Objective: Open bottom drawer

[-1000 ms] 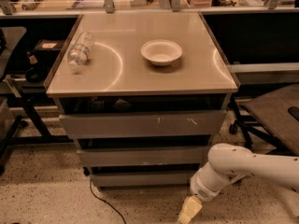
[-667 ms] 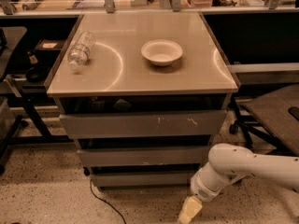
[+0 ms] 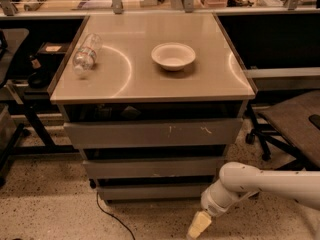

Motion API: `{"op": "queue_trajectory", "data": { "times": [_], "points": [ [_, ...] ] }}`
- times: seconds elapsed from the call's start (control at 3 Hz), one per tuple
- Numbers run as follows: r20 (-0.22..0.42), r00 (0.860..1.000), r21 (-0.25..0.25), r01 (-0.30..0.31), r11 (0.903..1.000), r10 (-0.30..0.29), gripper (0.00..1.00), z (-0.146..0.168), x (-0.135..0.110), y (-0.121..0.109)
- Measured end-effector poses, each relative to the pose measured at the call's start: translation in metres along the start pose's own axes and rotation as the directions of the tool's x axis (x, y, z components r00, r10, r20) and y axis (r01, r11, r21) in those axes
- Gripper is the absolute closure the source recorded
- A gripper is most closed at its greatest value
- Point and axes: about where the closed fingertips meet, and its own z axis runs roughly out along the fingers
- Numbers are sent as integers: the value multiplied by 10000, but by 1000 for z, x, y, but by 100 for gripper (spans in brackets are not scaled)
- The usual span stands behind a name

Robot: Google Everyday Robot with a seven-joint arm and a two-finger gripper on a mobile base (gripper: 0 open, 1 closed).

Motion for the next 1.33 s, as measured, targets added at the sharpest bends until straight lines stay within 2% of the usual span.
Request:
{"op": "queue_trajectory", "data": {
  "times": [0.33,0.67,1.0,1.33],
  "points": [
    [589,9979,165,-278,9995,268,0,60,3,-58],
    [589,9979,164,-278,9995,268,0,60,3,-58],
    [880,9952,92,-438,9990,428,0,83,6,-66],
    [1278,9906,332,-530,9980,484,0,120,1,-92]
  ]
}}
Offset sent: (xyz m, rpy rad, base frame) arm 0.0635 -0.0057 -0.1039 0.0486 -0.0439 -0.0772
